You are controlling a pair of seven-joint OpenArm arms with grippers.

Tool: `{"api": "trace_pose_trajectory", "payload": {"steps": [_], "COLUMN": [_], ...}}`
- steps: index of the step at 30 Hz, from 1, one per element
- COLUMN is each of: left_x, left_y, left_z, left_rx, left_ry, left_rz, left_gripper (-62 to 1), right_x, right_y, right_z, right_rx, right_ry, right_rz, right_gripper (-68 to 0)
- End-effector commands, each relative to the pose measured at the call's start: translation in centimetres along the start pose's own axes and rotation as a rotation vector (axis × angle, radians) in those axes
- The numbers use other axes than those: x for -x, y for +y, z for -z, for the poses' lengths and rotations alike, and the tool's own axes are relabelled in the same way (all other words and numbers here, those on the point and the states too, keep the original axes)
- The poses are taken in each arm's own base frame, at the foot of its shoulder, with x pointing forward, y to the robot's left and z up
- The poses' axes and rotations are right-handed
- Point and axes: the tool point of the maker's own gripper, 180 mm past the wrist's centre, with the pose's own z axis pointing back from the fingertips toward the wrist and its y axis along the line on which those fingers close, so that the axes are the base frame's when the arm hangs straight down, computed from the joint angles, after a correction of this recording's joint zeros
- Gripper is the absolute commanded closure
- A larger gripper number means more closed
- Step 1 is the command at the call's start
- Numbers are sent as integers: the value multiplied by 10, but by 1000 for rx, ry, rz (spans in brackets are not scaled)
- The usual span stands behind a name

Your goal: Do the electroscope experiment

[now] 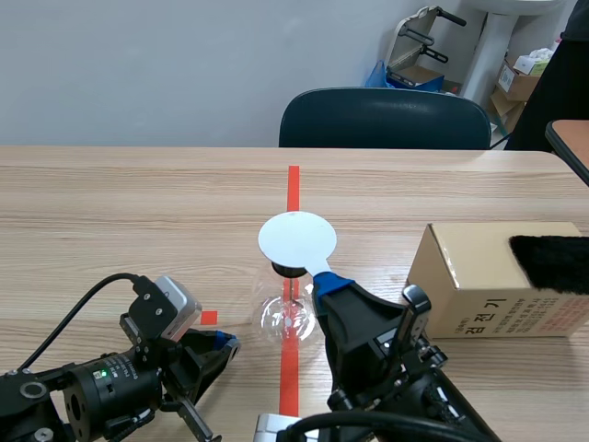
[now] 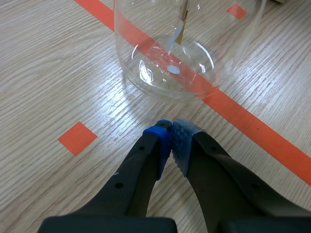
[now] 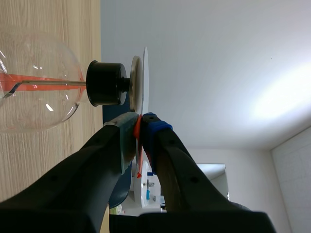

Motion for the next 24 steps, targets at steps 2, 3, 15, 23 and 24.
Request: {"api": "trace_pose_trajectory", "payload": {"steps": [2, 3, 15, 23, 24], "left_x": [-6, -6, -6, -6, -6], "left_y": [-2, -2, -2, -2, -2], "left_z": [0, 0, 0, 0, 0], "left_rx": [1, 1, 1, 1, 1], "left_ry": [-25, -25, -25, -25, -25], "left_rz": [-2, -2, -2, -2, -2], "left_gripper": [-27, -27, -27, -27, -27], "right_x": [5, 5, 8, 26, 29], "right_y": [-8, -8, -8, -9, -9], "right_z": [3, 3, 3, 1, 1], "right_rx": [29, 29, 29, 30, 30], "right_ry": [-1, -1, 13, 115, 132], "right_rz": [-24, -24, -24, -22, -22], "right_gripper": [-10, -10, -10, -10, -10]}}
